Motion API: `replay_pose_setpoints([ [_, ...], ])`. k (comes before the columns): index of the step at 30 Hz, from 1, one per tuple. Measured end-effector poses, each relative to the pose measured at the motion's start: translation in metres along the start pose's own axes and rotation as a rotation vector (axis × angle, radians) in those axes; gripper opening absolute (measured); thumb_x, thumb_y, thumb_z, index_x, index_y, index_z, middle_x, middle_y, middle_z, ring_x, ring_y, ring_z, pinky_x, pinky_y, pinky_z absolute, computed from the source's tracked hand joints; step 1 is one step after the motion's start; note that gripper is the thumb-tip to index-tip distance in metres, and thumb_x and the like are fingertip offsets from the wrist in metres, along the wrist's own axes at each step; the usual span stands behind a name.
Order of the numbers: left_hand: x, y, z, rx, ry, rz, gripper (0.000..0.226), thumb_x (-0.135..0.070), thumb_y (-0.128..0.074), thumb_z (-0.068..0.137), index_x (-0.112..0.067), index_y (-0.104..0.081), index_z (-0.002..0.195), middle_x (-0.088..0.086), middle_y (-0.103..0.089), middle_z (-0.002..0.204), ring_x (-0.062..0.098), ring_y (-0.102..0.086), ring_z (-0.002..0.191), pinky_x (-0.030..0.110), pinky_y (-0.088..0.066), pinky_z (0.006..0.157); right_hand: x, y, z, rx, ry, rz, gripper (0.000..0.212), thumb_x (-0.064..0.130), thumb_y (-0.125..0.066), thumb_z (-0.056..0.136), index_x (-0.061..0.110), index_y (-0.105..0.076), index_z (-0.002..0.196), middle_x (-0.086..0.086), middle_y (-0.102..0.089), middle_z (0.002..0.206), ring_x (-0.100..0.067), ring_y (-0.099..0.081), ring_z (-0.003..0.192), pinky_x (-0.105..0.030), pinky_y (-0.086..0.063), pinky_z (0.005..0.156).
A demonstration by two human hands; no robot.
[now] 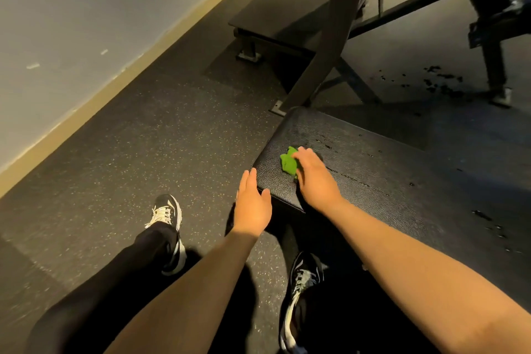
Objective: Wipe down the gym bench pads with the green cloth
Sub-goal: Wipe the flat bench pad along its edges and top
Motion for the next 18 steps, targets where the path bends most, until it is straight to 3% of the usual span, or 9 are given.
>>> replay_pose_setpoints([
  [3,-0.002,0.002,0.004,-0.028,-0.004,-0.017,0.060,-0.019,-0.053,0.100,-0.015,-0.029,0.156,0.004,-0.025,0.162,0.021,-0.022,0.150,0.037,-0.021,0.122,-0.002,0.011,-0.001,-0.143,-0.102,-0.045,0.040,0.005,-0.052,0.094,0.010,-0.053,0.134,-0.014,-0.041,0.147,-0.034,-0.040,0.136,-0.042,-0.038,0.110],
  [5,-0.004,0.006,0.010,-0.075,0.004,-0.012,0.057,-0.018,-0.056,0.097,-0.012,-0.037,0.149,0.007,-0.036,0.153,0.025,-0.034,0.143,0.041,-0.031,0.117,0.019,0.002,-0.005,-0.138,0.024,-0.039,0.045,0.000,-0.055,0.087,0.009,-0.056,0.131,-0.012,-0.046,0.135,-0.033,-0.049,0.123,-0.040,-0.045,0.102],
  [7,-0.008,0.009,0.018,-0.108,0.000,0.027,0.053,-0.017,-0.057,0.095,-0.011,-0.041,0.145,0.008,-0.041,0.148,0.027,-0.037,0.139,0.041,-0.031,0.115,0.035,-0.014,-0.008,-0.038,0.173,-0.013,0.048,0.002,-0.056,0.088,0.012,-0.055,0.134,-0.008,-0.048,0.135,-0.029,-0.047,0.127,-0.038,-0.042,0.108],
  [12,-0.025,0.000,0.043,-0.082,-0.102,0.143,0.055,-0.016,-0.048,0.096,-0.017,-0.037,0.151,0.002,-0.040,0.154,0.023,-0.031,0.144,0.042,-0.022,0.120,0.023,-0.021,0.016,0.122,0.305,-0.098,0.050,0.013,-0.051,0.098,0.023,-0.046,0.147,0.000,-0.044,0.152,-0.025,-0.030,0.147,-0.037,-0.023,0.122],
  [18,-0.052,-0.022,0.077,-0.010,-0.122,0.297,0.060,-0.035,-0.044,0.103,-0.021,-0.024,0.158,0.003,-0.019,0.165,0.025,-0.011,0.151,0.044,-0.012,0.123,-0.017,0.019,0.077,0.017,0.100,-0.136,0.052,0.009,-0.051,0.098,0.019,-0.044,0.148,-0.007,-0.040,0.155,-0.029,-0.028,0.147,-0.037,-0.021,0.120],
])
Point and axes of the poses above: each hand's wrist, its own z-axis towards the middle knuckle, its own y-axis out of the back of the hand, x = y × z, the point moved 7 cm from there along z, towards the middle knuckle
